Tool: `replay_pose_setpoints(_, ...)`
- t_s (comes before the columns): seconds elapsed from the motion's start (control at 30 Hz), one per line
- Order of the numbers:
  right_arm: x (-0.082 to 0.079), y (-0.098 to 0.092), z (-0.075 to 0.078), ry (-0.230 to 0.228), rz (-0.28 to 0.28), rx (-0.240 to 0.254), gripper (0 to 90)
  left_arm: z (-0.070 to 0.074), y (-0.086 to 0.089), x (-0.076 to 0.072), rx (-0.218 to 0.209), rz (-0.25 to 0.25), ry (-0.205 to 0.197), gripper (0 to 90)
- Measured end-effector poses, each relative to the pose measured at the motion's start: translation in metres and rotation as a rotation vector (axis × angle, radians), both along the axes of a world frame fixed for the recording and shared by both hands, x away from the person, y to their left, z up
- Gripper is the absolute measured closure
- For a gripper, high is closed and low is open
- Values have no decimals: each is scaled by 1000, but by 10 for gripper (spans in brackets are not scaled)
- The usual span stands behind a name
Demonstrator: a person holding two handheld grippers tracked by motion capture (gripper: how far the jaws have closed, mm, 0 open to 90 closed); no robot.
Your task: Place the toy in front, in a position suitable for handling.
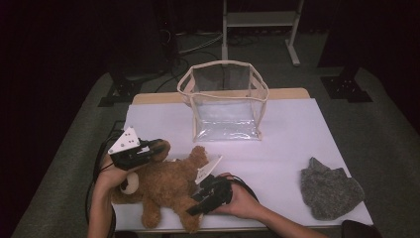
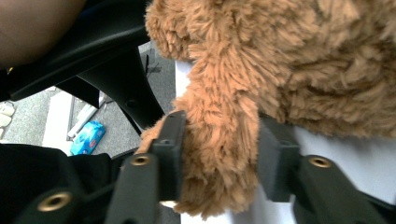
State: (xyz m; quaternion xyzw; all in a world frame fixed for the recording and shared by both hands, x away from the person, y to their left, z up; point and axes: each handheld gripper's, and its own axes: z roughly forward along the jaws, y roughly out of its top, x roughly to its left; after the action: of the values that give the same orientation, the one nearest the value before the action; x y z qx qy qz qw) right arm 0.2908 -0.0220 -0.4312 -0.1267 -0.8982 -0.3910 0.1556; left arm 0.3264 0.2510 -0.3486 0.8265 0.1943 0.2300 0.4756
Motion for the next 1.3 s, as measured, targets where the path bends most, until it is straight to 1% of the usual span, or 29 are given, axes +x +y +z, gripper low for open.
replay_pose_setpoints(0.03,0,0,0,0,0,0,617,0,0,0,-2,2,2,760)
replay_pose_setpoints(0.1,0,1,2,14,-1,-15,667,0,0,0,-9,8,0,761)
replay_pose_setpoints(0.17,0,2,4,7,7,-25,712,0,0,0,-11,10,-1,764)
replay_pose_setpoints(0.3,0,1,7,6,12,-25,741,1,1,-1,-13,8,-6,771)
replay_pose_setpoints(0.33,1,0,9,6,12,-25,751,2,1,-1,-13,7,-5,776)
replay_pose_setpoints(0.63,3,-2,15,4,11,-24,767,2,3,-2,-25,3,2,810)
replay_pose_setpoints(0.8,3,-4,19,-10,11,-20,772,3,3,-3,-29,-3,-10,817)
replay_pose_setpoints(0.93,3,-4,20,-18,14,-25,781,4,4,-3,-46,-3,-10,819)
replay_pose_setpoints(1.0,3,-5,21,-10,12,-26,784,5,5,-4,-60,-2,-8,820)
replay_pose_setpoints(1.2,4,-8,24,-13,9,-27,789,11,4,-6,-74,-1,-13,819)
replay_pose_setpoints(1.3,5,-11,26,-14,5,-22,794,12,3,-6,-71,-5,-18,819)
